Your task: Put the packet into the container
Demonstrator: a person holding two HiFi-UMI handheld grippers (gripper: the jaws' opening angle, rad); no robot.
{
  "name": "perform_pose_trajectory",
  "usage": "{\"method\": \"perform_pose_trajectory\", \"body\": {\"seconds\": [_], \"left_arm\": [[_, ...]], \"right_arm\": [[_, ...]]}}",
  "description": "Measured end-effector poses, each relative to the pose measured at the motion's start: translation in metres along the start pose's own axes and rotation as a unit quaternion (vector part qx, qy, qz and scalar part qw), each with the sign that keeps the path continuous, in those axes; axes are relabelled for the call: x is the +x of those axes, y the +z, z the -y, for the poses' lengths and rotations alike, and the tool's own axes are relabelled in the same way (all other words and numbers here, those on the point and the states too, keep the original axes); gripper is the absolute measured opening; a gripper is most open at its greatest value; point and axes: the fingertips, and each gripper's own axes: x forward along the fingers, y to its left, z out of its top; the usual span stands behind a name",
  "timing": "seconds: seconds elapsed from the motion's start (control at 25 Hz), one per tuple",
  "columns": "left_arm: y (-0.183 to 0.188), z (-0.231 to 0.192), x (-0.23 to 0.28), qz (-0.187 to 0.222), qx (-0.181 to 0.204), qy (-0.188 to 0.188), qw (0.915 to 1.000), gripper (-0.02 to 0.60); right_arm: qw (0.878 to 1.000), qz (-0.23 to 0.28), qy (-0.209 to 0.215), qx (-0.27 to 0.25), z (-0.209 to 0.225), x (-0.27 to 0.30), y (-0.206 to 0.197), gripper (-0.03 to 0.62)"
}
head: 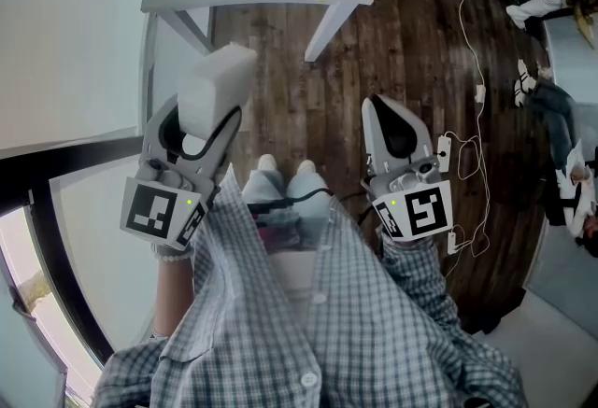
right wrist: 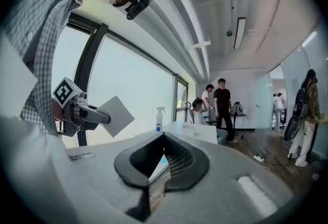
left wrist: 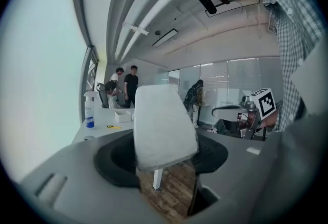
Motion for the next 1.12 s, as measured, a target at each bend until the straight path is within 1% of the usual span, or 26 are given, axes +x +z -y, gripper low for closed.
{"method": "perform_pose_trajectory", "body": {"seconds": [0.12,0.36,0.6,0.8,1.0,1.12], "left_arm": [[0.001,-0.006,-0.001,0.002,0.000,-0.002,1.0000,0.258],[0.000,-0.014,-0.008,0.007,0.001,-0.011,0.9999,0.258],[-0.003,-0.021,-0.017,0.008,0.006,-0.019,0.9998,0.258],[-0.005,-0.025,-0.022,0.011,0.003,-0.021,0.9997,0.258],[-0.007,-0.026,-0.020,0.012,0.003,-0.027,0.9996,0.258],[-0.007,-0.026,-0.018,0.008,0.011,-0.025,0.9996,0.258]], "right_arm": [[1.000,-0.003,-0.009,-0.006,-0.002,0.003,0.001,0.000],[1.000,-0.005,-0.029,0.000,-0.008,0.005,-0.001,0.000],[0.999,-0.007,-0.031,-0.007,-0.023,0.004,-0.003,0.000],[0.999,-0.010,-0.031,-0.008,-0.034,0.003,-0.005,0.000],[0.999,-0.015,-0.036,-0.012,-0.034,0.002,-0.006,0.000],[0.999,-0.021,-0.033,-0.010,-0.033,0.002,-0.010,0.000]]}}
